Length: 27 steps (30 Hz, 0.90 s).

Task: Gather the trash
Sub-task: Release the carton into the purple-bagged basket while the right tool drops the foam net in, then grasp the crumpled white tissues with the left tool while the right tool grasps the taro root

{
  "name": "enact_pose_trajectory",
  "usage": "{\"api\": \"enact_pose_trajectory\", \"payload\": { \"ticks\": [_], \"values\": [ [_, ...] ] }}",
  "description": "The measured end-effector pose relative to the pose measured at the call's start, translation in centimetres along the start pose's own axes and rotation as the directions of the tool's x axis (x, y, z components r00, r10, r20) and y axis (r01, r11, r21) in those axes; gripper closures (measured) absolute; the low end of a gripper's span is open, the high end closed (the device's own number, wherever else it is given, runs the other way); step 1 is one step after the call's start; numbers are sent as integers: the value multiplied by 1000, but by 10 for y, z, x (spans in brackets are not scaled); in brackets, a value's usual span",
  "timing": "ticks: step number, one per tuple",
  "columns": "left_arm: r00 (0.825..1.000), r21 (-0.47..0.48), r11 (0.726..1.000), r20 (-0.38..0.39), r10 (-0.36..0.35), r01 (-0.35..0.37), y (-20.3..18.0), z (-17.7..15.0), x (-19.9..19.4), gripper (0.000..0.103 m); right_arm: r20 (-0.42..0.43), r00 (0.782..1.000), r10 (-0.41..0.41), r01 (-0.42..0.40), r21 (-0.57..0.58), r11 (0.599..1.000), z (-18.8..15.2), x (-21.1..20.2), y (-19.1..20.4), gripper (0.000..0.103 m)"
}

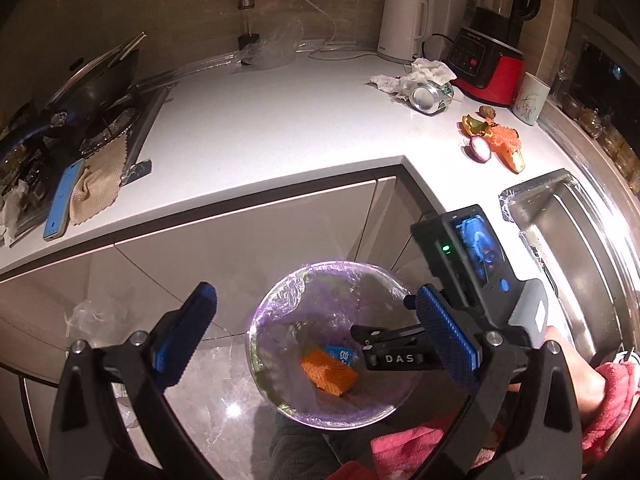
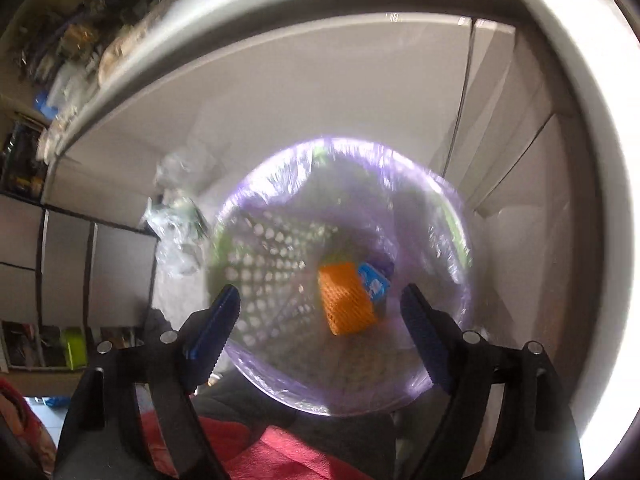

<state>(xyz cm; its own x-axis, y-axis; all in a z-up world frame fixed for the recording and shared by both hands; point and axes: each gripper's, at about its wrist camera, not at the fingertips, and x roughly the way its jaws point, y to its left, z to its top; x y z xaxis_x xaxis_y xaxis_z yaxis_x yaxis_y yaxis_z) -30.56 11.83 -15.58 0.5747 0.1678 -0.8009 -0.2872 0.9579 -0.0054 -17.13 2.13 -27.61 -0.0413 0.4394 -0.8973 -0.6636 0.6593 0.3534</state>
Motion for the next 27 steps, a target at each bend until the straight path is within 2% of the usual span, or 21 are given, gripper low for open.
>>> {"api": "enact_pose_trajectory", "payload": {
  "ticks": [1, 2, 3, 5, 6, 9, 13, 15, 19, 24, 27],
  "values": [
    [1000, 2, 1000, 6, -2, 2, -1, 4, -1, 7, 43, 999, 6, -6, -5, 1000, 3, -12, -1, 21],
    [1000, 4, 1000, 14, -4, 4, -2, 9, -2, 7, 86, 995, 50, -49, -12, 999, 6, -26, -2, 22],
    [1000, 7, 1000, 28, -4, 4, -4, 16, -3, 8, 144, 988, 48, -46, -14, 999, 8, -45, -5, 20],
    [999, 13, 1000, 53, 0, -1, -10, 29, -4, 8, 262, 964, -33, 42, -31, 999, 10, -81, -8, 11],
    [998, 22, 1000, 65, 1, -2, -14, 38, -5, 8, 312, 949, -35, 51, -42, 998, 11, -97, -9, 9],
    [995, 53, 999, 96, -1, -4, -29, 64, -4, 8, 456, 888, -58, 79, -27, 997, 12, -151, -27, 6],
    [990, 89, 996, 141, -10, -2, -55, 101, 4, 7, 593, 792, -148, 168, 21, 985, 10, -218, -58, 2],
    [989, 99, 995, 141, -37, 23, -68, 120, 15, 8, 633, 747, -203, 222, 49, 974, 7, -241, -70, 2],
    [989, 134, 990, 128, -68, 51, -101, 162, 50, 7, 670, 689, -277, 285, 101, 953, 6, -271, -101, 2],
    [991, 166, 983, 97, -96, 79, -136, 206, 105, 7, 675, 652, -345, 330, 158, 931, 14, -286, -139, 2],
    [992, 184, 978, 58, -112, 100, -154, 233, 142, 7, 663, 640, -389, 359, 189, 914, 19, -281, -153, 2]
  ]
}}
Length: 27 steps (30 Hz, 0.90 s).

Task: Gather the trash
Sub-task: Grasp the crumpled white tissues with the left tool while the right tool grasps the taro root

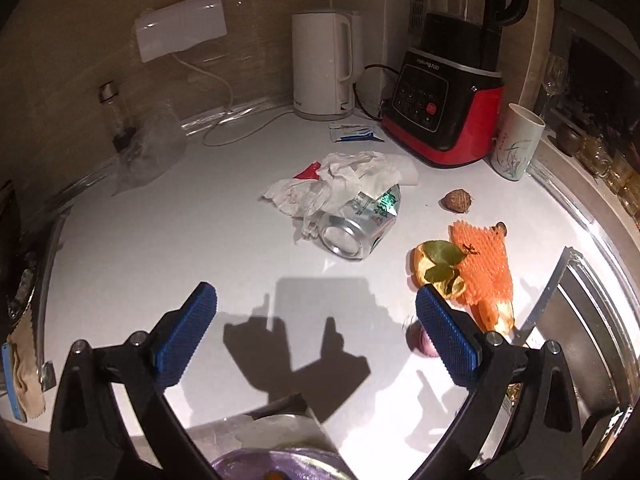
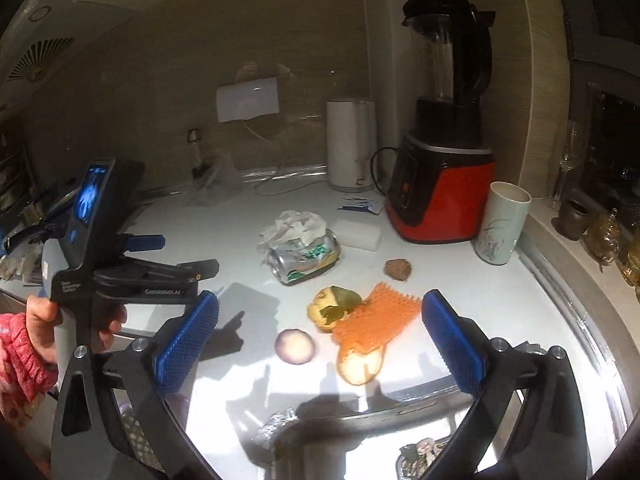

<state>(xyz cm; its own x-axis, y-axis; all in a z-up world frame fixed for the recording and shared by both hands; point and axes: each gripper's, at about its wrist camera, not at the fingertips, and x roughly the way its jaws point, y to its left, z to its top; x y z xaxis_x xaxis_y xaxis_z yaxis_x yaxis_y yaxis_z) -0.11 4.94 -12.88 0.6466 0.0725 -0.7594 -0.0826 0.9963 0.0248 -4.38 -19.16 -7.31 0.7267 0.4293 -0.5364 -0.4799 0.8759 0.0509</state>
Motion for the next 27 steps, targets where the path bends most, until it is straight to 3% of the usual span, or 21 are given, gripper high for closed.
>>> {"api": "enact_pose_trajectory", "payload": {
  "ticks": [8, 13, 14, 16, 19, 22, 27],
  "values": [
    [999, 79, 997, -35, -23, 26, -23, 68, 90, 7, -59, 996, -62, 65, 50, 997, -7, 38, -31, 2],
    [996, 109, 993, -83, -30, 39, -28, 82, 134, 10, -91, 992, -84, 90, 61, 994, -11, 59, -41, 2],
    [997, 114, 993, -77, -33, 42, -28, 82, 138, 16, -95, 992, -84, 90, 66, 994, -12, 63, -42, 2],
    [995, 120, 992, -93, -36, 47, -29, 83, 144, 54, -106, 991, -82, 91, 77, 993, -13, 70, -46, 2],
    [993, 109, 993, -116, -36, 49, -26, 83, 148, 77, -121, 989, -80, 91, 86, 992, -15, 79, -49, 2],
    [994, 98, 994, -109, -33, 44, -19, 82, 147, 92, -124, 990, -69, 81, 95, 992, -15, 85, -52, 2],
    [997, 65, 996, -61, -53, 57, -6, 86, 128, 94, -124, 992, -34, 45, 90, 995, -9, 108, -66, 2]
  ]
}}
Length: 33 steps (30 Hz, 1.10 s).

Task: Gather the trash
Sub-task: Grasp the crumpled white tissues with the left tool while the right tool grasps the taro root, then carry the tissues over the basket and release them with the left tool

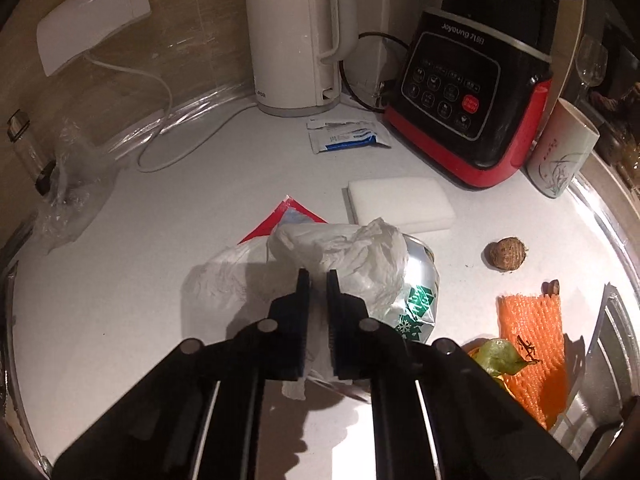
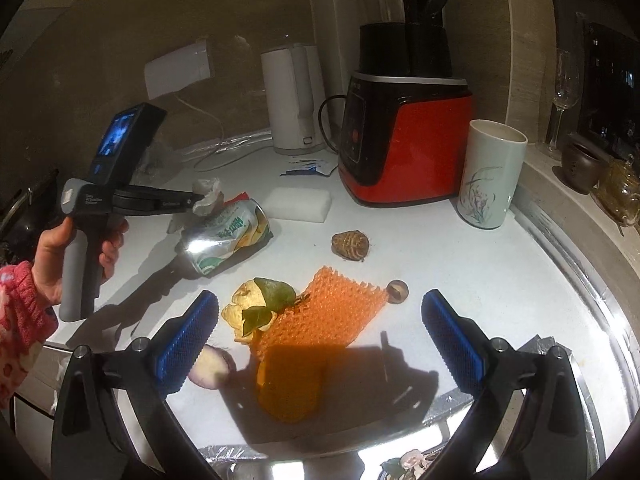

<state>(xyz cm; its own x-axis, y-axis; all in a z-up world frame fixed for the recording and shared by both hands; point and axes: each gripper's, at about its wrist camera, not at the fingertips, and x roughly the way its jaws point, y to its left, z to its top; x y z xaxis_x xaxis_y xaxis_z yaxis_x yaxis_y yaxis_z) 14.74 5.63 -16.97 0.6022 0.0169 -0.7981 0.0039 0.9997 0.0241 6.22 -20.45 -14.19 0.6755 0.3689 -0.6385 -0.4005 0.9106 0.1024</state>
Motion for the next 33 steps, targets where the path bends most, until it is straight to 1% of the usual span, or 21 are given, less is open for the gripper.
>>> {"api": "enact_pose_trajectory", "payload": {
  "ticks": [1, 3, 5, 8, 11, 13, 16, 17, 18, 19, 21, 24, 26, 30, 33],
  "values": [
    [1000, 0, 1000, 13, -5, 5, 2, 1, -7, 94, 2, 1000, 10, -10, -19, 1000, 5, 10, -3, 2],
    [999, 4, 1000, 33, -15, 15, 3, 2, -20, 94, -13, 1000, -1, 0, -60, 998, 14, 35, -10, 2],
    [998, 6, 1000, 55, -25, 25, 5, 1, -33, 94, -50, 999, -4, -1, -96, 995, 25, 68, -18, 2],
    [996, 3, 999, 74, -45, 45, 11, -2, -49, 94, -111, 993, 29, -41, -102, 994, 37, 111, -32, 11],
    [995, 1, 999, 89, -52, 52, 17, -7, -61, 94, -154, 985, 74, -88, -86, 992, 47, 139, -38, 14],
    [994, -2, 999, 96, -54, 54, 21, -11, -68, 94, -183, 980, 75, -93, -97, 991, 49, 154, -37, 16],
    [993, -13, 998, 107, -59, 60, 25, -18, -77, 94, -235, 970, 69, -103, -135, 986, 48, 172, -32, 31],
    [992, -15, 998, 109, -61, 63, 26, -20, -81, 94, -247, 967, 63, -103, -151, 983, 46, 175, -29, 42],
    [992, -16, 998, 111, -64, 66, 27, -23, -84, 94, -259, 964, 62, -107, -166, 980, 45, 177, -27, 57],
    [992, -15, 998, 114, -62, 64, 28, -26, -88, 94, -258, 965, 50, -100, -184, 978, 44, 177, -24, 60],
    [991, -19, 998, 123, -55, 57, 30, -33, -96, 94, -255, 966, 35, -91, -209, 974, 41, 176, -19, 60],
    [990, -37, 997, 125, -63, 68, 33, -41, -106, 94, -250, 966, 63, -112, -185, 976, 41, 173, -20, 61],
    [990, -51, 996, 129, -60, 67, 36, -49, -116, 94, -232, 970, 73, -113, -166, 980, 44, 162, -19, 61],
    [989, -80, 995, 137, -54, 66, 41, -66, -138, 94, -172, 981, 94, -122, -159, 980, 53, 121, 0, 61],
    [989, -113, 992, 145, -40, 57, 46, -85, -161, 94, -120, 986, 117, -135, -156, 978, 51, 72, 24, 61]
  ]
}}
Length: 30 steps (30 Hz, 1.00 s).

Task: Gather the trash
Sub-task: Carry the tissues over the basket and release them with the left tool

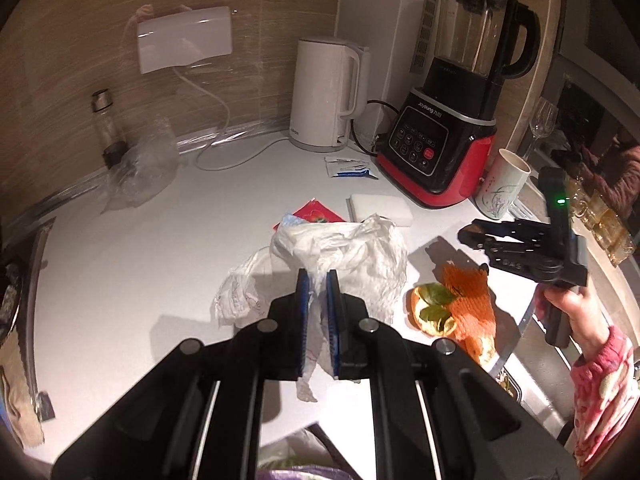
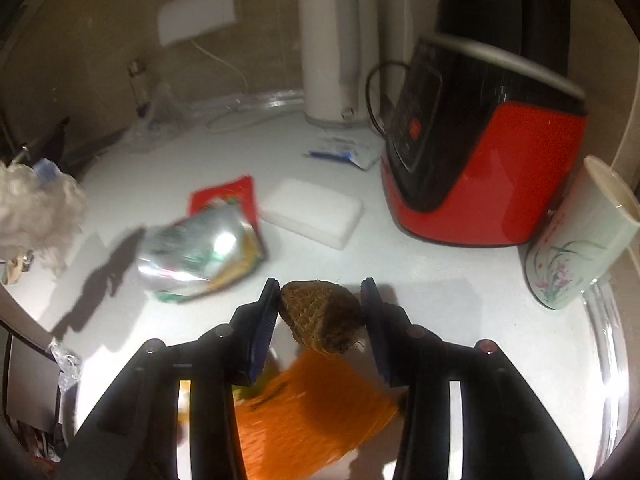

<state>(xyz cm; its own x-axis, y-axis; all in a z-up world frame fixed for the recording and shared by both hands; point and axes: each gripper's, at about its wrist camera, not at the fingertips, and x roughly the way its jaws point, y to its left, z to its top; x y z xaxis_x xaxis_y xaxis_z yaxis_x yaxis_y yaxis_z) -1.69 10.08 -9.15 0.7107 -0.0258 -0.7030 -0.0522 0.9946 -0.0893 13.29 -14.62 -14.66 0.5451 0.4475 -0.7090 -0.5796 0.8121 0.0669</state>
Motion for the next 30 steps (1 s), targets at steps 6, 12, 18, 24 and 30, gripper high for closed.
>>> {"api": "enact_pose_trajectory", "payload": {
  "ticks": [6, 12, 18, 24, 30],
  "values": [
    [1000, -18, 1000, -6, 16, -16, 9, -44, -53, 94, 76, 995, 58, -59, 14, 998, -25, -82, 67, 60],
    [999, 21, 1000, -44, 15, -14, 17, -108, -102, 94, 114, 986, 118, -126, 64, 990, -61, -141, 116, 60],
    [990, 57, 998, -139, 7, 1, 17, -189, -118, 94, 106, 985, 138, -146, 73, 987, -93, -169, 148, 60],
    [971, 66, 997, -240, -9, 25, 15, -265, -100, 94, 88, 986, 143, -147, 40, 988, -112, -189, 176, 60],
    [932, 81, 997, -361, 40, -11, 24, -324, -55, 94, 63, 988, 140, -141, 6, 990, -121, -198, 195, 60]
  ]
}}
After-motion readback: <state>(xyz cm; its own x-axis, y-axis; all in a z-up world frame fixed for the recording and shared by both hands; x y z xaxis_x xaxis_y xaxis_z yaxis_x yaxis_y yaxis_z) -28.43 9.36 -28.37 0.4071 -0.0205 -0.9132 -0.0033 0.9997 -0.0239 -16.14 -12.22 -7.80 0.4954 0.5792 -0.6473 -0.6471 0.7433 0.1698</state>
